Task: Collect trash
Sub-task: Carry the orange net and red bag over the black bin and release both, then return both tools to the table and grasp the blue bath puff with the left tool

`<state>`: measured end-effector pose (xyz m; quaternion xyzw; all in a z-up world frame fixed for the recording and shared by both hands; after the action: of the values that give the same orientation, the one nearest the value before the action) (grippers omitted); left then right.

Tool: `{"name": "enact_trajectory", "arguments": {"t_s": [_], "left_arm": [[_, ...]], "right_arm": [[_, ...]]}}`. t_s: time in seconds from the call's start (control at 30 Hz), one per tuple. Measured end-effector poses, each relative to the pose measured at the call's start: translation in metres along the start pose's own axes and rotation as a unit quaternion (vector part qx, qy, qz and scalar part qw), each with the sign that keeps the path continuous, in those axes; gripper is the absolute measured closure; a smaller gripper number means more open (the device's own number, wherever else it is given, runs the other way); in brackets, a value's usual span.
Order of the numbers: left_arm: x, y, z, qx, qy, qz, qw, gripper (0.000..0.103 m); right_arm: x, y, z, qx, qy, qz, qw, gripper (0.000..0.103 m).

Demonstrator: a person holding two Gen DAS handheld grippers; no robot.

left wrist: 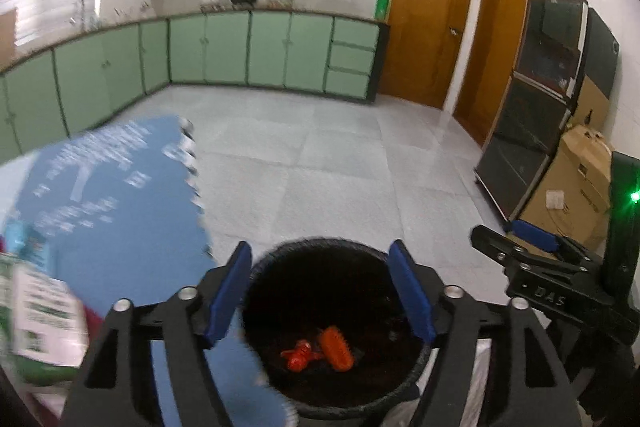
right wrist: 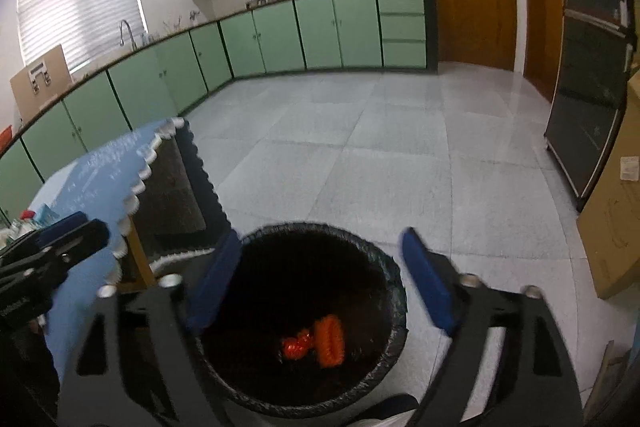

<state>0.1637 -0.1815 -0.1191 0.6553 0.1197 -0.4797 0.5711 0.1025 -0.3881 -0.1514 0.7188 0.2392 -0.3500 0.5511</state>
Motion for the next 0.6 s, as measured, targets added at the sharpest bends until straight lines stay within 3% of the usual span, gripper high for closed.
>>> {"name": "enact_trajectory", "arguments": {"t_s": [0.3, 0.6], "left_arm": [[-0.097, -0.032, -0.064, -0.043, 0.091, 0.074, 0.9922, 0.025], [-0.161, -0.084, -0.136, -0.096, 0.187, 0.092, 0.9733, 0.025]], "right_arm": [[-0.046, 0.002, -0.067, -0.034, 0.063, 0.044, 0.996, 0.012], [-0.063, -0.008, -0.155, -0.108, 0.123, 0.046, 0.985, 0.012]]}}
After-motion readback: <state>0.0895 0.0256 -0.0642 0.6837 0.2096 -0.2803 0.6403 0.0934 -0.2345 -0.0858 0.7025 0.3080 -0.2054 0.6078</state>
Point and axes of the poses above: each gripper's, at about its wrist camera, not at the fingertips, and x roughly the way its jaws point, z to its right, y to its top, the point moved 1 cm from there along x, roughly the way its jaws point, and after that the axes turned 15 degrees about -z, right-handed, at the moved point
